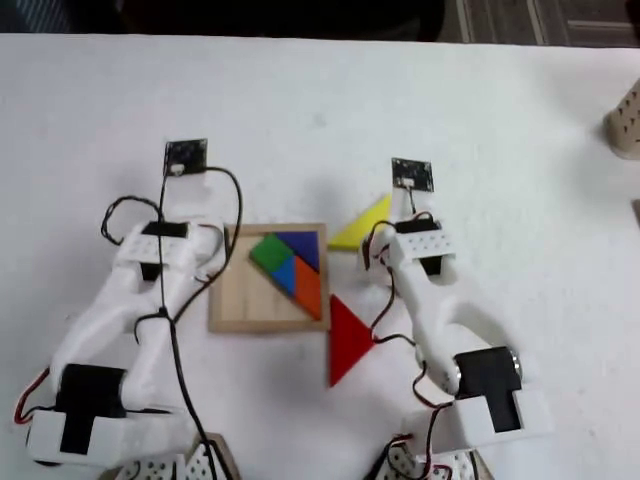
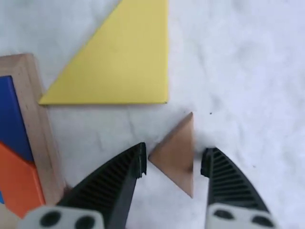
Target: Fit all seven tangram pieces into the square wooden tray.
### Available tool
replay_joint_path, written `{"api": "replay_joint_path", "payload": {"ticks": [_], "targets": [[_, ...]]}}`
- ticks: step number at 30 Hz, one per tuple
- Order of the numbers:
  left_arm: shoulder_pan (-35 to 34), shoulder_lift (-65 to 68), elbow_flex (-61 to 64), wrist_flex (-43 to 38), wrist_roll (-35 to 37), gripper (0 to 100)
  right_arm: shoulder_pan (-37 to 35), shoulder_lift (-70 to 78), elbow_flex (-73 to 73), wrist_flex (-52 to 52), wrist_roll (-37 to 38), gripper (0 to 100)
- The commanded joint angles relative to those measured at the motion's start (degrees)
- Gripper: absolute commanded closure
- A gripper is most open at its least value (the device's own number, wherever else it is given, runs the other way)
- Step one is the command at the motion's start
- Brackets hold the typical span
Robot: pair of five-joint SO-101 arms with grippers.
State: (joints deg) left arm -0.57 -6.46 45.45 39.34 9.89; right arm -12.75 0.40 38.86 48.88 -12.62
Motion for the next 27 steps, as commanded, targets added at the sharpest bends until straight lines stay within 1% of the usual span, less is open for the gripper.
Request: {"api": "replay_joint_path", "payload": {"ticks": [1,2,6,13,15,19,27], "targets": [[-0.57,-3.12,-0.35,0.35,-0.62,98,0.04,0.22,-1.58,2.51,0.88,81.5],[-0.57,-3.12,-0.35,0.35,-0.62,98,0.04,0.31,-1.58,2.95,1.14,81.5],[-0.57,-3.12,-0.35,0.35,-0.62,98,0.04,0.31,-1.58,3.56,6.15,81.5],[-0.57,-3.12,-0.35,0.35,-0.70,98,0.04,0.40,-1.58,3.21,6.24,81.6],[-0.57,-3.12,-0.35,0.35,-0.70,98,0.04,0.40,-1.58,3.21,6.51,83.5],[-0.57,-3.12,-0.35,0.35,-0.70,98,0.04,0.40,-1.76,3.21,6.86,91.3],[-0.57,-3.12,-0.35,0.35,-0.70,98,2.42,0.40,-1.76,3.38,6.86,92.5]]}}
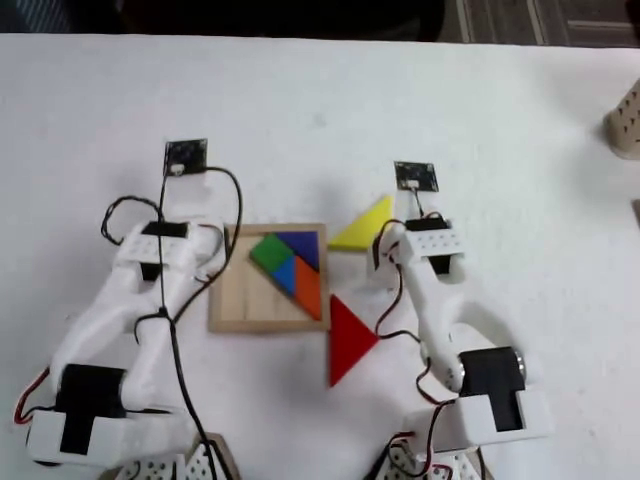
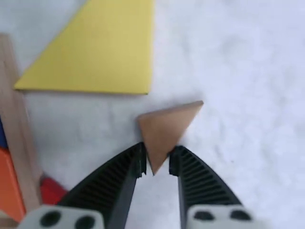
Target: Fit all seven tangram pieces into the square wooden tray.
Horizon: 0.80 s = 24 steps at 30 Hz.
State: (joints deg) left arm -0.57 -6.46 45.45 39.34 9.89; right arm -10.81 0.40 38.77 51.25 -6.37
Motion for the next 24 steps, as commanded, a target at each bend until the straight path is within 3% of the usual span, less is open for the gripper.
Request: {"api": "replay_joint_path", "payload": {"ticks": [1,7,16,24], "targets": [[-0.57,-3.12,-0.35,0.35,-0.70,98,0.57,0.40,-1.67,1.10,0.62,92.5],[-0.57,-3.12,-0.35,0.35,-0.70,98,1.80,-0.04,-1.67,1.19,0.62,92.5],[-0.66,-3.12,-0.35,0.35,-0.70,98,18.33,-5.23,-2.90,1.27,0.62,92.1],[-0.66,-3.03,-0.35,0.35,-0.70,98,17.63,-8.66,-2.90,3.30,0.97,91.2]]}}
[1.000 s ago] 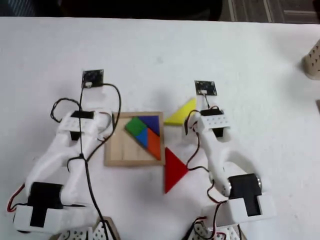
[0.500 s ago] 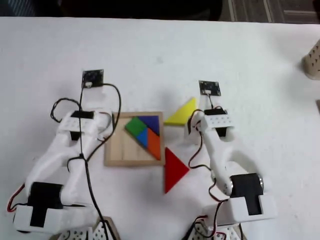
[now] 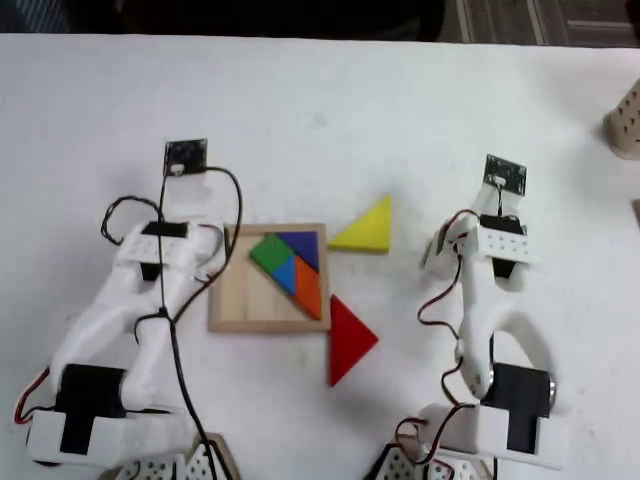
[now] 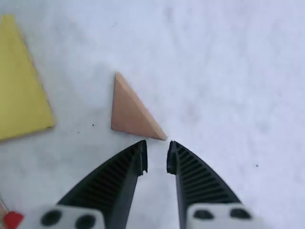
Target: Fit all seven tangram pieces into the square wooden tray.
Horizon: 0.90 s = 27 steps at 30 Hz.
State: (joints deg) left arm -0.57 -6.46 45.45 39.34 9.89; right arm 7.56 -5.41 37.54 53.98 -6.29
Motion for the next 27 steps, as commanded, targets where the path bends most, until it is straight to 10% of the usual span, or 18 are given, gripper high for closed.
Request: {"api": "replay_joint_path", "payload": {"ticks": [1,27], "targets": [[-0.66,-3.03,-0.35,0.35,-0.70,98,-0.92,-2.68,-1.85,0.57,2.02,89.6],[-0.66,-2.95,-0.35,0.35,-0.70,98,-6.64,11.03,-13.45,4.53,16.62,78.0]]}}
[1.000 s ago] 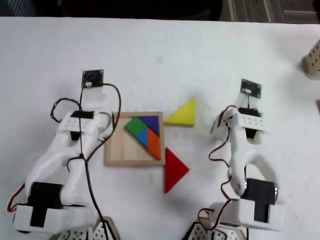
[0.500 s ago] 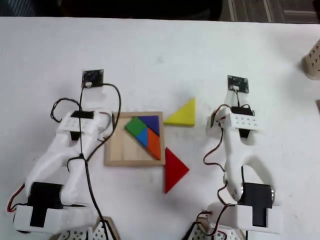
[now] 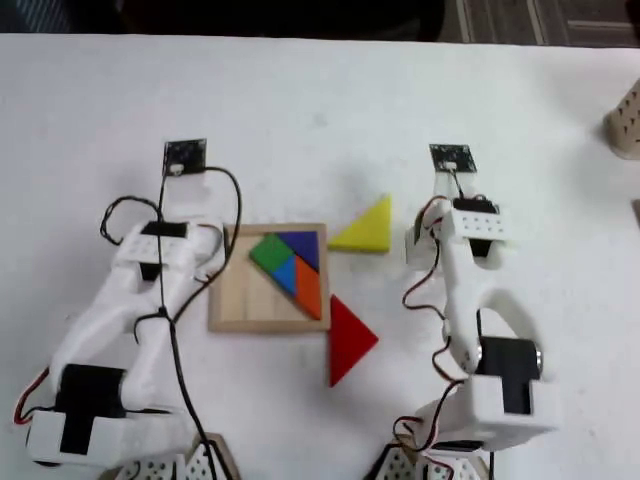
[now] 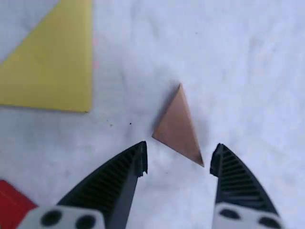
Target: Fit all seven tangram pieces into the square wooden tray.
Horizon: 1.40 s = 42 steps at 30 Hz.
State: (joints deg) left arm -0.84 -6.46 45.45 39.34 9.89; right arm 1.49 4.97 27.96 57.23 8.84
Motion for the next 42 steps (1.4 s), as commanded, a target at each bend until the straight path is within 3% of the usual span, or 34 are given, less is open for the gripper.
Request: {"api": "replay_joint_path", "payload": {"ticks": [1,19,25,42], "targets": [[-0.40,-2.95,-0.35,0.35,-0.70,98,-0.57,1.19,-3.96,1.27,1.58,78.0],[-0.40,-2.86,-0.35,0.35,-0.70,98,-0.75,8.22,-8.26,0.22,6.15,78.5],[-0.40,-2.86,-0.35,0.35,-0.70,98,-0.75,8.48,-8.26,0.13,8.35,87.6],[-0.40,-2.77,-0.35,0.35,-0.70,98,-0.48,8.04,-8.26,0.13,9.05,88.6]]}}
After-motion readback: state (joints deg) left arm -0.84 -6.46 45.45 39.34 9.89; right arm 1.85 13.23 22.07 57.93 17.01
